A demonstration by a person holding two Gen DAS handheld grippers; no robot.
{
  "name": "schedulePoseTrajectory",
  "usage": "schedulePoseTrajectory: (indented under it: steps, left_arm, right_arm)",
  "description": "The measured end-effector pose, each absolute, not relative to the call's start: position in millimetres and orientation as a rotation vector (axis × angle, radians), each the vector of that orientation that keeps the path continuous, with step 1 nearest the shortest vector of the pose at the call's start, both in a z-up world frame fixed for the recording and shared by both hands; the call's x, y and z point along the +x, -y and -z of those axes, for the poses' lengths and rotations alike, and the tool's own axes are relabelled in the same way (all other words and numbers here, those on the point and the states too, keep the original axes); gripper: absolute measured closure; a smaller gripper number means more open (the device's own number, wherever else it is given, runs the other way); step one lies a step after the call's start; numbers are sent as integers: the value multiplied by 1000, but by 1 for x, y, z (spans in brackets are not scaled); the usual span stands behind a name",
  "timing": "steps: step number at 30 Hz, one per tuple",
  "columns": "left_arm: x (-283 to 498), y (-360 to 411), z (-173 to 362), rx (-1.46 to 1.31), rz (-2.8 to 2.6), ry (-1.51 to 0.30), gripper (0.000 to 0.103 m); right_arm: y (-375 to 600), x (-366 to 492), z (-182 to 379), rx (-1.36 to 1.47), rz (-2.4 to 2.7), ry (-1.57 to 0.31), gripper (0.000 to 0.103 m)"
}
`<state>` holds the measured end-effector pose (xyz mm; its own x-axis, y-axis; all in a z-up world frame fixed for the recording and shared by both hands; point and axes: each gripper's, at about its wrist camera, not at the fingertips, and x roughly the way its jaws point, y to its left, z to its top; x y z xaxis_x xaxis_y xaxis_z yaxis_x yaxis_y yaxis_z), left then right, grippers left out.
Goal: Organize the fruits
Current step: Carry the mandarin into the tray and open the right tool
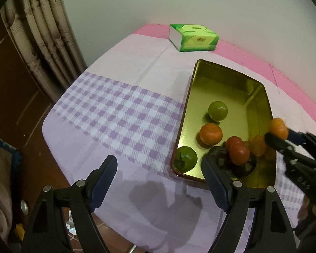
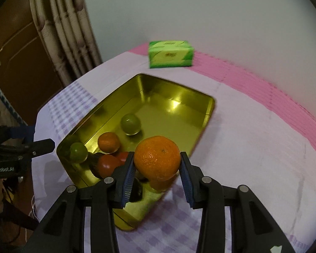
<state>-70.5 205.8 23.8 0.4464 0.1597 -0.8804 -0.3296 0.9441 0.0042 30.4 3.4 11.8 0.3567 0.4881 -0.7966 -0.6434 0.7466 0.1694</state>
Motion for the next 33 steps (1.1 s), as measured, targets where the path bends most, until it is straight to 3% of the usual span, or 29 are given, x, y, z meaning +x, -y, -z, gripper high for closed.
schedulePoseTrajectory:
  steps: [12, 33]
  left_arm:
    - [-69, -208, -19, -179, -320, -1083, 21]
    - [-66, -205, -13, -179, -307, -1105, 21]
  right_arm:
    - [-27, 41, 16, -227, -698, -1013, 65]
    - [-28, 47, 17, -220, -687, -1022, 63]
